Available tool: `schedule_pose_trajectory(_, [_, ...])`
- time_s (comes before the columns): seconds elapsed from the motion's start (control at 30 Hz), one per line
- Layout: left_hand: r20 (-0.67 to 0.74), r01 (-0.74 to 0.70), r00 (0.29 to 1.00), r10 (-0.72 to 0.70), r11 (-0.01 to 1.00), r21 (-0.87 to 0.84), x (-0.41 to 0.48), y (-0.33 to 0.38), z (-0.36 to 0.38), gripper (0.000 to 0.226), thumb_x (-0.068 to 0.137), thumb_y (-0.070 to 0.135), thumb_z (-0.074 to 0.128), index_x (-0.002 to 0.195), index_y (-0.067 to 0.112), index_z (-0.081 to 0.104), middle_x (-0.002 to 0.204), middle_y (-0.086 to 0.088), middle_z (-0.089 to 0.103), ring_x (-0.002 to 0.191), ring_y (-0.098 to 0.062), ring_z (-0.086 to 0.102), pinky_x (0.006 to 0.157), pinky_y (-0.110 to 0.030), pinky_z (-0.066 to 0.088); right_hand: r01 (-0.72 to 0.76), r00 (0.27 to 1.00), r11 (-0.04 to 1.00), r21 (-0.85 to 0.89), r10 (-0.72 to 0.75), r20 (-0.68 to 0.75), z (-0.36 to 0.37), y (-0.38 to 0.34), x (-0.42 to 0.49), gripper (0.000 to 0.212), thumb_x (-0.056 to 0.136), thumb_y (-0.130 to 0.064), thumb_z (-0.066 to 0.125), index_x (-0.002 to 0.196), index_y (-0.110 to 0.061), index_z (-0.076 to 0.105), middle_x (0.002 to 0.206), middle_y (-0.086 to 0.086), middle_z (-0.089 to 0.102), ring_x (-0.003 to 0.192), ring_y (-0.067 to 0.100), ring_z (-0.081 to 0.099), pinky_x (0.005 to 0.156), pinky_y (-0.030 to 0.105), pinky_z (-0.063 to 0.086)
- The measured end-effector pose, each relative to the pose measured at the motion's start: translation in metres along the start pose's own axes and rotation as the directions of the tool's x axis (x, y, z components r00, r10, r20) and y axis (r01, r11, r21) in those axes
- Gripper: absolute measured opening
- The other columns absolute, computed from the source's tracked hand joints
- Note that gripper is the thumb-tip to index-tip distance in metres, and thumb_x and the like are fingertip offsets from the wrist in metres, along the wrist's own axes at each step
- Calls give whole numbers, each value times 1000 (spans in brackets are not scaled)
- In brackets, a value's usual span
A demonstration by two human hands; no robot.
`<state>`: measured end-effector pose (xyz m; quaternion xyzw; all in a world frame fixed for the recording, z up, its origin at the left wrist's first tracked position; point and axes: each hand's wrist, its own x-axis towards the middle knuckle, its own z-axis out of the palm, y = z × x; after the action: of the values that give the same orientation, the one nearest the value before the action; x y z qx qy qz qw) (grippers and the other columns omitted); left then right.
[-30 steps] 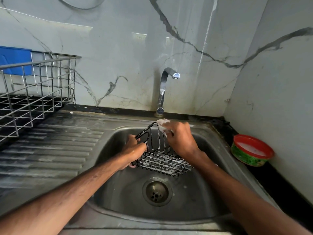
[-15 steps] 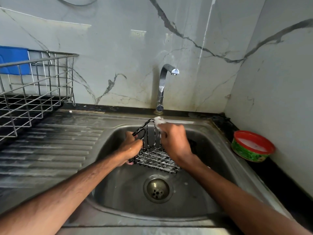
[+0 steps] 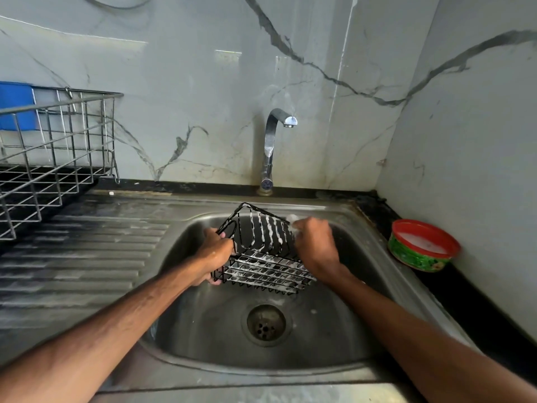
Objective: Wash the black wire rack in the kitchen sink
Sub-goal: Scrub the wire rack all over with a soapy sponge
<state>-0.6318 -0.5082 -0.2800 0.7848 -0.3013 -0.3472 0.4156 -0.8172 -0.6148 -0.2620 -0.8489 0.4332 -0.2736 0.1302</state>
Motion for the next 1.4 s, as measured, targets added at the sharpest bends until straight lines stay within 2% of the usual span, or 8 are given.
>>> schedule_pose_trajectory(0.17, [11,17,1000,-17,1000,-9,-1,-2,-6,47,110,26,37,152,12,22,121,-7,56,110,-31,62,79,-58,61,313,949,946,-83,-315,-7,8,-57,-28,30,90,5,49,90,-21,64,70,-3,59,57,13,53,50,19,32])
schedule_pose_trajectory(0.3, [-7,22,1000,-22,1000,-7,0,-3,-8,42,110,29,36,147,12,30,120,-13,61,98,-27,65,75,-61,61,436,899,893,-108,-437,18,10,-55,-36,35,89,6,49,112,-16,62,84,5,68,66,22,61,56,33,46])
schedule_pose_trajectory(0.5, [-20,28,999,-29,999,-19,-5,3,-5,27,107,11,35,128,4,49,101,-7,51,94,-27,53,82,-64,58,192,981,959,-210,-180,75,2,-11,-21,18,92,-1,52,94,-11,67,72,3,54,70,27,61,59,29,37])
schedule_pose_trajectory(0.63, [-67,22,998,-22,1000,-3,-13,7,-8,26,104,3,39,124,-1,56,95,-7,55,109,-37,57,79,-63,60,8,999,981,-192,2,54,-1,13,-13,12,90,-3,58,95,-6,68,84,15,66,84,35,67,66,31,38])
schedule_pose_trajectory(0.87, [-28,101,994,-102,993,-55,-7,0,-11,25,106,11,32,100,9,56,142,-16,49,126,-45,53,73,-63,60,48,998,986,-159,-43,37,0,-21,-19,28,82,10,45,66,-13,46,64,4,49,67,27,54,61,32,39])
schedule_pose_trajectory(1.03, [-34,55,998,-58,995,-80,-10,0,-7,23,107,19,35,95,7,50,126,-17,62,112,-38,61,77,-61,60,395,918,914,-97,-396,6,11,-76,-38,32,92,6,48,110,-15,64,85,3,68,66,18,63,55,28,52])
schedule_pose_trajectory(1.17, [7,-11,1000,12,997,-78,-13,2,-3,22,104,27,42,93,21,60,86,-6,67,79,-25,63,69,-45,55,564,823,798,-213,-565,61,17,-86,-43,28,86,4,59,110,-10,61,97,10,69,76,33,68,58,32,33])
schedule_pose_trajectory(1.4, [13,61,998,-60,997,-55,-5,1,-8,25,103,25,44,103,10,64,105,-18,71,94,-41,71,66,-59,61,578,813,780,-239,-575,89,14,-55,-38,50,82,11,56,129,-7,56,111,17,67,65,35,66,52,35,40])
